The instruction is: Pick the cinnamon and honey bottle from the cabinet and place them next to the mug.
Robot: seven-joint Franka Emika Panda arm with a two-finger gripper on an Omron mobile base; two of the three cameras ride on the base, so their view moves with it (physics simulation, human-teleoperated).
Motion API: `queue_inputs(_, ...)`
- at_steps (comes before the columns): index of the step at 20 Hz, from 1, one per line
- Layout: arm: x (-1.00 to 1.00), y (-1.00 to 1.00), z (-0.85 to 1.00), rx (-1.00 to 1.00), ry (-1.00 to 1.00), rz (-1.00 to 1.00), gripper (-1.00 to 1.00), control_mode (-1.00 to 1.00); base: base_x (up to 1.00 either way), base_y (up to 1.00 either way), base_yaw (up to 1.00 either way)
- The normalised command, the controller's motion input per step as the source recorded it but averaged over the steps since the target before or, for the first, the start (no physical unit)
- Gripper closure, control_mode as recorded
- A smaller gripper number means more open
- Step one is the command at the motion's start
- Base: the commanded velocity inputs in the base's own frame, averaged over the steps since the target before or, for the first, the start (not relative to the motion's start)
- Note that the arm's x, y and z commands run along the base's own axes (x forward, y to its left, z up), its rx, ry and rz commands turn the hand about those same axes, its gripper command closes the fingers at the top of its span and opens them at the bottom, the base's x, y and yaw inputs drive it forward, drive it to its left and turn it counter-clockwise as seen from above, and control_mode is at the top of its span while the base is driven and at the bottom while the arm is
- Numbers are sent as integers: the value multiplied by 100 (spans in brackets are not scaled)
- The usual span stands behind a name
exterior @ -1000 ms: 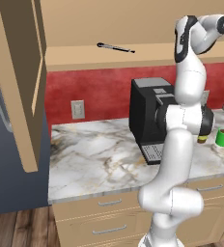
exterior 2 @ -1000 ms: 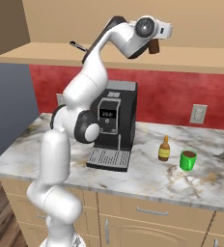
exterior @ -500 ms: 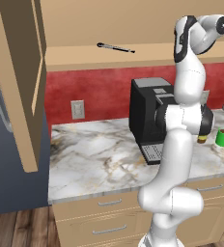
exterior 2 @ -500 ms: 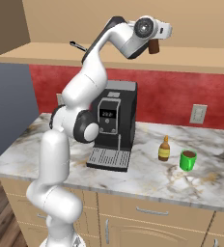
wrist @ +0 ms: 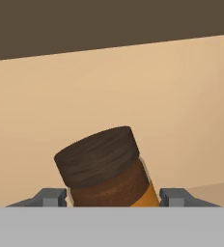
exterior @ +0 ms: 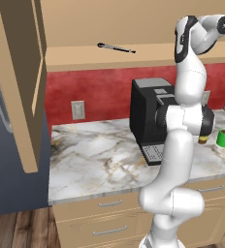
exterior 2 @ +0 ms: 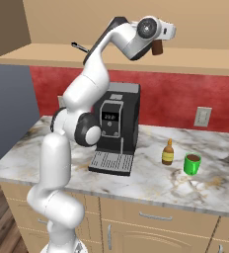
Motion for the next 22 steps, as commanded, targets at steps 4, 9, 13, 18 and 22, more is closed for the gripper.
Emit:
queue_inputs(4, -17, 0, 5, 0, -1, 0, 100, -100, 0, 0, 0)
queue_inputs(9, -49, -1, 15, 0, -9, 0, 100, -100, 0, 0, 0)
queue_inputs(13, -64, 0, 2, 0, -9, 0, 100, -100, 0, 0, 0)
queue_inputs(18, -76, 0, -1, 0, -7, 0, 100, -100, 0, 0, 0)
queue_inputs(22, -86, 0, -10, 0, -11, 0, 100, -100, 0, 0, 0)
